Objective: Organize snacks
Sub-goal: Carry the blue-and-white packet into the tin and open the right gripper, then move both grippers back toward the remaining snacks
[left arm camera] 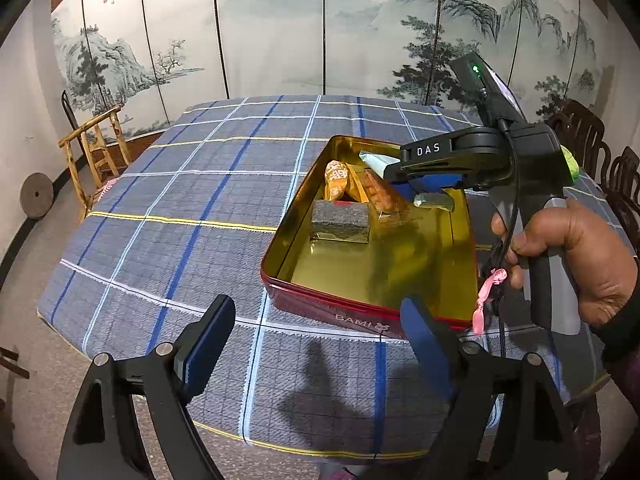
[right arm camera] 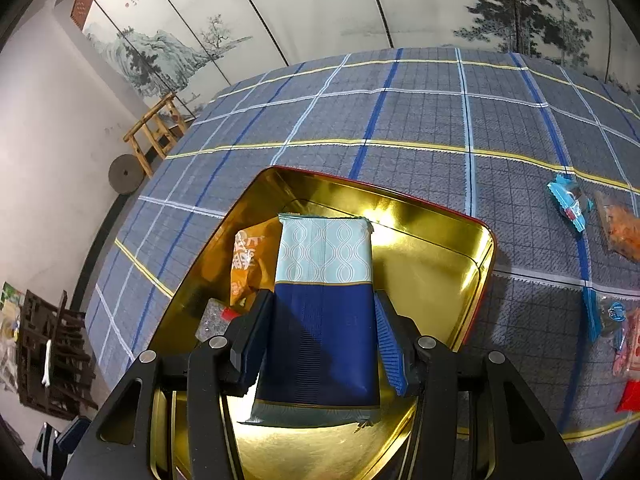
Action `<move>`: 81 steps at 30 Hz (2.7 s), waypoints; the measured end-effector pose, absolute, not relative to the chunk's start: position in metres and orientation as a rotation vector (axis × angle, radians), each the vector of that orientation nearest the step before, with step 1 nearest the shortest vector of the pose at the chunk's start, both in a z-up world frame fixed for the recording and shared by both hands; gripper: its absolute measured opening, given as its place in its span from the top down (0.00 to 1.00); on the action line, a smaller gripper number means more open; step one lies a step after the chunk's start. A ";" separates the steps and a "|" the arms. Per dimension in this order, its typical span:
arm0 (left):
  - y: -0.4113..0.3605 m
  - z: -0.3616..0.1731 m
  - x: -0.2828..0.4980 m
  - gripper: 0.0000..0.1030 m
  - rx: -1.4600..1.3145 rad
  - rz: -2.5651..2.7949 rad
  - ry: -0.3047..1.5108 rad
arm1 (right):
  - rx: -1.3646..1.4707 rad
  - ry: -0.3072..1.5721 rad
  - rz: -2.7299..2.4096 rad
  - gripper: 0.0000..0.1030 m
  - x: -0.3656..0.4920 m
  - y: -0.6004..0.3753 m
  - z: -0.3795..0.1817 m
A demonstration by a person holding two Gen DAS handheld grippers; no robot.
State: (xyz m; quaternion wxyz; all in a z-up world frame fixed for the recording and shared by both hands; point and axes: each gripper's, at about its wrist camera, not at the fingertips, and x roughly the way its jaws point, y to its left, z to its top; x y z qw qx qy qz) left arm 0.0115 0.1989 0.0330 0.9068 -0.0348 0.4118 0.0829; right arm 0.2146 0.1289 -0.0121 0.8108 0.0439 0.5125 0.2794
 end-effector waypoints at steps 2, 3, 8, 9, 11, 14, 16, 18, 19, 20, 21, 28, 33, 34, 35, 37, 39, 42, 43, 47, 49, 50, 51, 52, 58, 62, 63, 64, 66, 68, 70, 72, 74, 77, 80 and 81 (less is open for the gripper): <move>0.198 0.033 0.011 0.20 -0.065 0.171 0.852 | 0.086 1.093 0.596 0.51 0.214 0.129 -0.012; 0.197 0.033 0.012 0.20 -0.062 0.171 0.852 | 0.083 1.091 0.595 0.51 0.214 0.130 -0.012; 0.194 0.032 0.012 0.19 -0.055 0.171 0.854 | 0.080 1.082 0.591 0.50 0.213 0.128 -0.010; 0.194 0.032 0.012 0.19 -0.054 0.172 0.855 | 0.082 1.079 0.591 0.50 0.212 0.128 -0.009; 0.195 0.031 0.012 0.19 -0.055 0.173 0.856 | 0.092 1.069 0.590 0.50 0.211 0.126 -0.006; 0.193 0.031 0.012 0.19 -0.052 0.172 0.860 | 0.099 1.054 0.595 0.50 0.209 0.124 -0.001; 0.192 0.031 0.011 0.19 -0.046 0.172 0.861 | 0.095 1.043 0.601 0.50 0.207 0.124 0.002; 0.191 0.031 0.011 0.19 -0.040 0.173 0.861 | 0.092 1.031 0.610 0.50 0.203 0.123 0.005; 0.190 0.031 0.011 0.18 -0.038 0.172 0.861 | 0.093 1.026 0.615 0.50 0.201 0.122 0.007; 0.189 0.031 0.011 0.18 -0.035 0.171 0.862 | 0.097 1.021 0.620 0.50 0.198 0.120 0.008; 0.188 0.031 0.011 0.18 -0.033 0.170 0.862 | 0.102 1.016 0.625 0.50 0.196 0.118 0.009; 0.179 0.034 0.009 0.17 -0.010 0.164 0.861 | 0.114 0.991 0.630 0.50 0.170 0.090 0.011; 0.170 0.036 0.007 0.17 0.013 0.157 0.856 | 0.126 0.969 0.605 0.49 0.153 0.055 0.013; 0.167 0.037 0.007 0.17 0.018 0.155 0.856 | 0.124 0.962 0.597 0.49 0.150 0.048 0.014; 0.165 0.037 0.007 0.17 0.023 0.154 0.857 | 0.124 0.953 0.587 0.49 0.147 0.039 0.014; 0.160 0.038 0.006 0.17 0.033 0.149 0.856 | 0.130 0.939 0.561 0.47 0.140 0.018 0.015; 0.155 0.039 0.005 0.17 0.043 0.144 0.855 | 0.138 0.931 0.533 0.44 0.136 0.000 0.014; 0.146 0.039 0.005 0.16 0.063 0.136 0.855 | 0.151 0.927 0.481 0.41 0.131 -0.034 0.009; 0.143 0.039 0.006 0.16 0.069 0.133 0.856 | 0.153 0.929 0.456 0.41 0.130 -0.047 0.006; 0.132 0.038 0.006 0.16 0.093 0.119 0.863 | 0.159 0.931 0.362 0.40 0.128 -0.091 -0.004; 0.125 0.039 0.006 0.16 0.109 0.114 0.864 | 0.160 0.929 0.312 0.39 0.128 -0.113 -0.009; 0.122 0.039 0.006 0.16 0.118 0.111 0.864 | 0.157 0.927 0.285 0.37 0.128 -0.124 -0.011; 0.118 0.039 0.007 0.16 0.126 0.108 0.864 | 0.154 0.926 0.258 0.35 0.128 -0.135 -0.013; 0.114 0.039 0.007 0.16 0.135 0.105 0.865 | 0.157 0.926 0.235 0.34 0.128 -0.144 -0.016; 0.094 0.041 0.011 0.16 0.186 0.085 0.872 | 0.197 0.928 0.103 0.33 0.131 -0.208 -0.029; 0.079 0.042 0.015 0.16 0.220 0.066 0.874 | 0.170 0.928 0.039 0.32 0.133 -0.236 -0.036; 0.076 0.044 0.017 0.16 0.225 0.056 0.875 | 0.168 0.928 0.029 0.32 0.133 -0.242 -0.038; 0.073 0.045 0.019 0.16 0.228 0.045 0.877 | 0.170 0.931 0.021 0.32 0.133 -0.248 -0.040; 0.065 0.048 0.025 0.16 0.226 0.010 0.884 | 0.171 0.920 0.012 0.29 0.132 -0.257 -0.042; 0.057 0.052 0.033 0.16 0.218 -0.025 0.895 | 0.159 0.913 -0.001 0.28 0.133 -0.263 -0.043; 0.050 0.057 0.043 0.16 0.204 -0.062 0.906 | 0.152 0.902 -0.001 0.27 0.133 -0.267 -0.043; 0.043 0.063 0.059 0.16 0.181 -0.103 0.919 | 0.147 0.889 0.003 0.24 0.134 -0.268 -0.044; 0.037 0.070 0.076 0.16 0.162 -0.129 0.919 | 0.153 0.882 0.013 0.22 0.135 -0.268 -0.044; 0.027 0.082 0.110 0.16 0.170 -0.164 0.896 | 0.161 0.875 0.025 0.20 0.137 -0.269 -0.045; 0.016 0.084 0.145 0.16 0.225 -0.228 0.876 | 0.181 0.866 0.048 0.19 0.135 -0.269 -0.045; 0.013 0.083 0.160 0.16 0.242 -0.254 0.878 | 0.190 0.862 0.057 0.19 0.135 -0.270 -0.044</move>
